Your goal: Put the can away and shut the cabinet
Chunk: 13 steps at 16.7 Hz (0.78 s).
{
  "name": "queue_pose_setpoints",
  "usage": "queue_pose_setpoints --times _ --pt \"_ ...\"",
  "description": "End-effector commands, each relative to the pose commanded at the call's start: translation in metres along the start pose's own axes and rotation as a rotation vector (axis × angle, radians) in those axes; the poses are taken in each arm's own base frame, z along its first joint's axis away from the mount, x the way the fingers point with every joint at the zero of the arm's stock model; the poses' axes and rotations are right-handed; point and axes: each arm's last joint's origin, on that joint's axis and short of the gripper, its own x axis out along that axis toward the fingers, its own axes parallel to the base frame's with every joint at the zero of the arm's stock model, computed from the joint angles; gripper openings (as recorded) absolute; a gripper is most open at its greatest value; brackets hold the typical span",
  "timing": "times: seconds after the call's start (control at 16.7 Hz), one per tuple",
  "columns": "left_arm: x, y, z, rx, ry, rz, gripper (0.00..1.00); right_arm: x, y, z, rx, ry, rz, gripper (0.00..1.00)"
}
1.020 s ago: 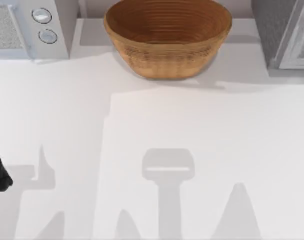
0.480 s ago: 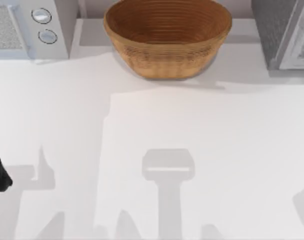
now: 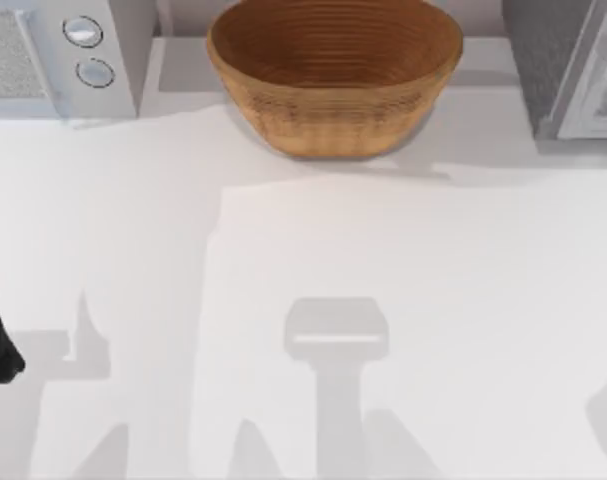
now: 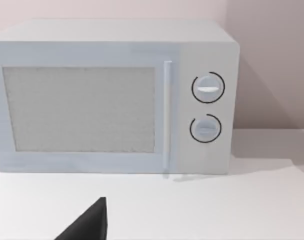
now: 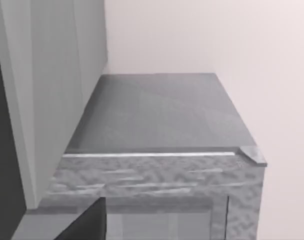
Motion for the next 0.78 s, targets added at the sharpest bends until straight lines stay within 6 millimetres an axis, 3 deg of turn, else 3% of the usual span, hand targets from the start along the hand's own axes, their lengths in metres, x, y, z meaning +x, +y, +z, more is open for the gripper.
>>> queue_pose_setpoints --times 0.3,0.54,0.78 --pt "0.000 0.000 0.000 0.000 0.000 0.000 1.00 0.046 0.055 0.001 0.019 -0.012 -0.006 1.00" --pt "0.000 0.000 0.000 0.000 0.000 0.000 1.00 0.077 0.125 -0.002 0.036 -0.003 0.009 1.00" --pt "0.000 0.000 0.000 0.000 0.000 0.000 1.00 0.083 0.200 -0.004 0.026 0.004 0.024 1.00"
